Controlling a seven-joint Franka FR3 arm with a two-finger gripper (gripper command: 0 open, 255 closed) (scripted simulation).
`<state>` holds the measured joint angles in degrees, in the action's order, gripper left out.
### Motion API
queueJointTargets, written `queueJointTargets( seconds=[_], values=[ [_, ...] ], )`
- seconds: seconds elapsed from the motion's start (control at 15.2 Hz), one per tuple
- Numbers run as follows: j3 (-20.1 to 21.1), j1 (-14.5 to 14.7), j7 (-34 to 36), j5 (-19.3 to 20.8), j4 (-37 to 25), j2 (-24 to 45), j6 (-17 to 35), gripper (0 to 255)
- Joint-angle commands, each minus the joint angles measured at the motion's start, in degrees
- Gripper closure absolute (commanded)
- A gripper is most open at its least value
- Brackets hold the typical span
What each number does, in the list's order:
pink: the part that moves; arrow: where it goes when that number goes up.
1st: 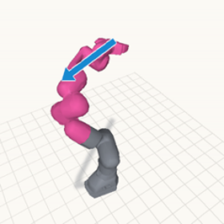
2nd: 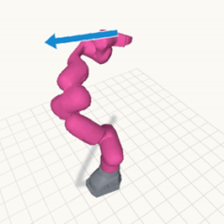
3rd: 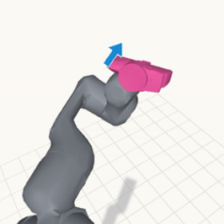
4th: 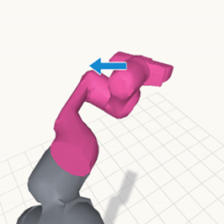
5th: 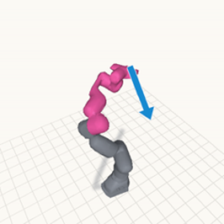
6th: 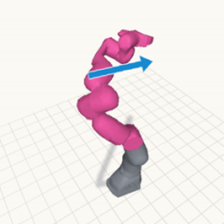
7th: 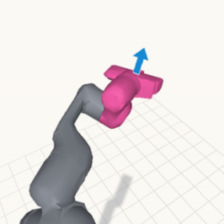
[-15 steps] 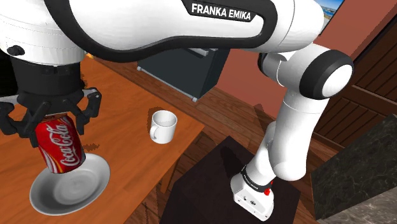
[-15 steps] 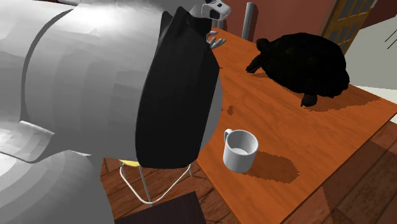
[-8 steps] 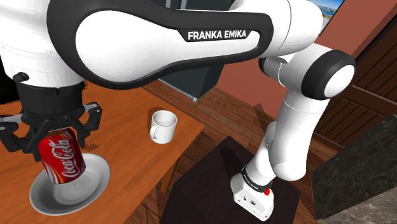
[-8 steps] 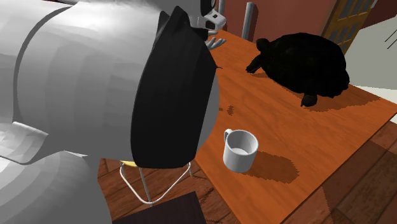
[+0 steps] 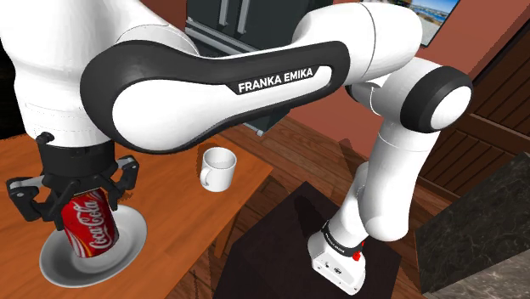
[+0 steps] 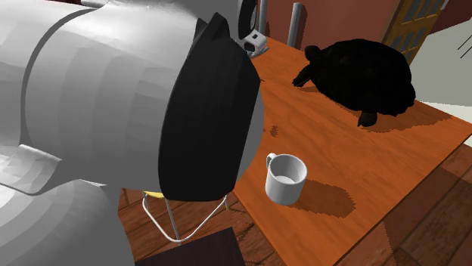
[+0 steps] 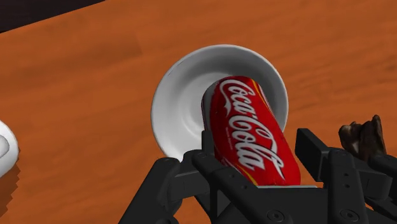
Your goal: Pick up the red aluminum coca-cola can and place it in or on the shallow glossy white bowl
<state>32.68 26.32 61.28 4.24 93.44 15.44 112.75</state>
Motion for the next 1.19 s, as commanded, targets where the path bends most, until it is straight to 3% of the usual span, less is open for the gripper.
queueJointTargets(
  seconds=[0.0, 0.2, 0.73, 0.79, 1.12],
  values=[
    [0.0, 0.0, 0.1, 0.1, 1.6, 0.1, 1.7, 255],
    [-0.2, 0.0, 0.1, 0.4, 3.4, 0.6, 3.9, 255],
    [-0.2, 0.0, 0.1, 0.4, 3.4, 0.6, 3.9, 255],
    [-0.2, 0.0, 0.1, 0.4, 3.4, 0.6, 3.9, 0],
    [-0.2, 0.0, 0.1, 0.4, 3.4, 0.6, 3.9, 0]
  ],
)
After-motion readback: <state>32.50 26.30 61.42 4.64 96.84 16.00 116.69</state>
